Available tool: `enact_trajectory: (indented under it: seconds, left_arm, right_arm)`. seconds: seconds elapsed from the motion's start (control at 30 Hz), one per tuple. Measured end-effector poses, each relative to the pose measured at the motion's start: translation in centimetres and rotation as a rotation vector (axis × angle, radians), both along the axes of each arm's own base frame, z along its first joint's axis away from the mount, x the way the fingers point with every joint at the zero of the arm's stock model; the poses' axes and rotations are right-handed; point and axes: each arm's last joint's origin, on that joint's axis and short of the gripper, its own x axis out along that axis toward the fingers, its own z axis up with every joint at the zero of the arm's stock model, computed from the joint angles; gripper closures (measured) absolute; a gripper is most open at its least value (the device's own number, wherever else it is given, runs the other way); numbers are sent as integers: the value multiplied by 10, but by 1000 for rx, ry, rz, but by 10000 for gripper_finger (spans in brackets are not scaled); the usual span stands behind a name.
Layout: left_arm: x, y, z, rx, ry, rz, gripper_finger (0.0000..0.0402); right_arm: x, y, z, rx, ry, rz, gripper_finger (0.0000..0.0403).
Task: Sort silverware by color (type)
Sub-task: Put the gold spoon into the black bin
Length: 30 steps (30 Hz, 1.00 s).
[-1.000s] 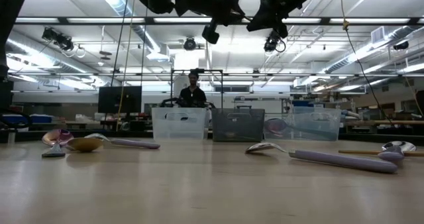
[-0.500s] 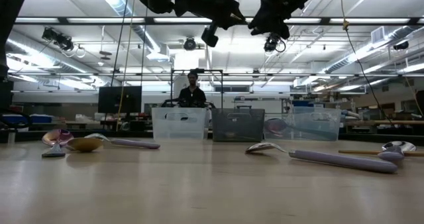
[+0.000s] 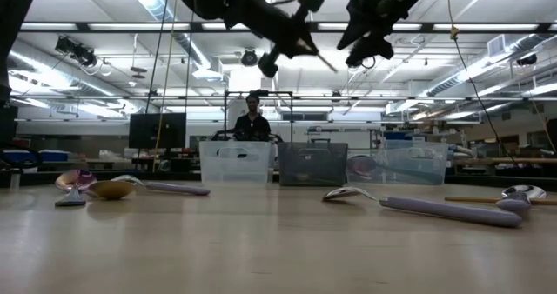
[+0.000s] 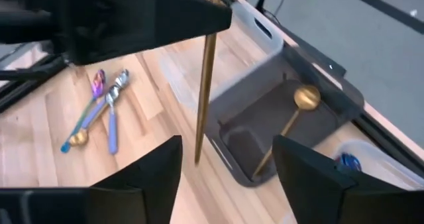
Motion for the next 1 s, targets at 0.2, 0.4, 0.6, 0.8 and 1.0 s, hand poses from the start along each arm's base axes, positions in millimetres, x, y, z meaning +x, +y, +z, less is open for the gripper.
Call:
enact_trajectory:
  seconds: [0.2,0.4,0.6,0.8,1.0]
  left_arm:
    - [-4,3,-18,-88,153,15,381]
    - [-5,14,-30,-178,133,59,381]
    - [1,23,-58,-270,148,103,381]
    - [9,27,-51,-274,185,88,381]
    - [22,35,-21,-177,340,95,381]
  right_arm:
    - [-3,0,-3,7,38,-12,150]
    - [-2,2,-3,-1,46,-2,155]
    - [-1,7,-5,16,75,15,156]
    - [1,15,-7,25,101,51,156]
    - [2,17,-8,3,112,83,156]
